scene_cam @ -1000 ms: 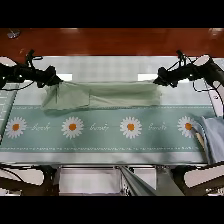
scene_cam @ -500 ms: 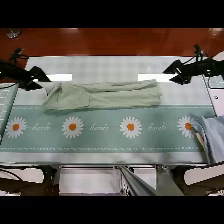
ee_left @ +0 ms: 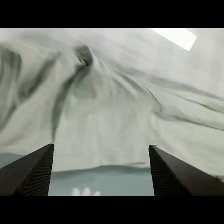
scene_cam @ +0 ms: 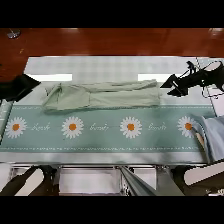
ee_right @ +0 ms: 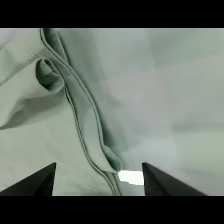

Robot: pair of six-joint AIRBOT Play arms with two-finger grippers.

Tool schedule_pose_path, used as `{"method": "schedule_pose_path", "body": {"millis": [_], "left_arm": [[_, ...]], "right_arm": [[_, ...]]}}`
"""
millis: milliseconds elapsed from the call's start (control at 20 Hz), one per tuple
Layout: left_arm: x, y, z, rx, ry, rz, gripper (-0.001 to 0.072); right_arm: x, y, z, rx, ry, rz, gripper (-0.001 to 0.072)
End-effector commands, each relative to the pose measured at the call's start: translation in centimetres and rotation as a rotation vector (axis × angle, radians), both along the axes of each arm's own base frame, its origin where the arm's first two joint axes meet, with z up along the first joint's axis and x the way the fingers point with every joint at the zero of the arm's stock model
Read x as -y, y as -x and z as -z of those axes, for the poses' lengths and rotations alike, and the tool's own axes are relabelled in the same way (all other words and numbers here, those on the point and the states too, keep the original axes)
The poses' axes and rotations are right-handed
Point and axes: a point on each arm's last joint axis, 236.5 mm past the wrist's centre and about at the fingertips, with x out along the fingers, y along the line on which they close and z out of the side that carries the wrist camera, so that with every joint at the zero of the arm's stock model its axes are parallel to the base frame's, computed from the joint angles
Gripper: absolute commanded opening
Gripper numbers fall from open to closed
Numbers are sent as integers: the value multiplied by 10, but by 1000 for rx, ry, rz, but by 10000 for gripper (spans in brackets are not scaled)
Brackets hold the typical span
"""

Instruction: Fold the shirts.

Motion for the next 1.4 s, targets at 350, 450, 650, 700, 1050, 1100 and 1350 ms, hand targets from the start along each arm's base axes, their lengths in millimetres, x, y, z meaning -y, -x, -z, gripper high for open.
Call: {"method": "schedule_pose_path", "body": {"millis": [350,450,650,700,1050,1100,1350], "left_arm": [[89,21,-4,73,85,155,701],[100,22,1,57,93,186,428],[111,20,8,65,62,249,20],[113,22,12,47,71,256,20],[187,26,14,85,59,436,18],[209,26,16,83,59,487,18],[336,39,45,-17,78,761,18]], "right_arm": [[-64,6,19,-46,-43,-78,585],[-82,8,9,-28,-82,-132,59],[-105,10,-55,100,-199,-225,26],[-101,15,-68,133,-151,-241,26],[-45,130,-138,277,231,-227,26],[-46,144,-151,312,238,-213,26],[-51,185,-205,447,241,-142,26]]}}
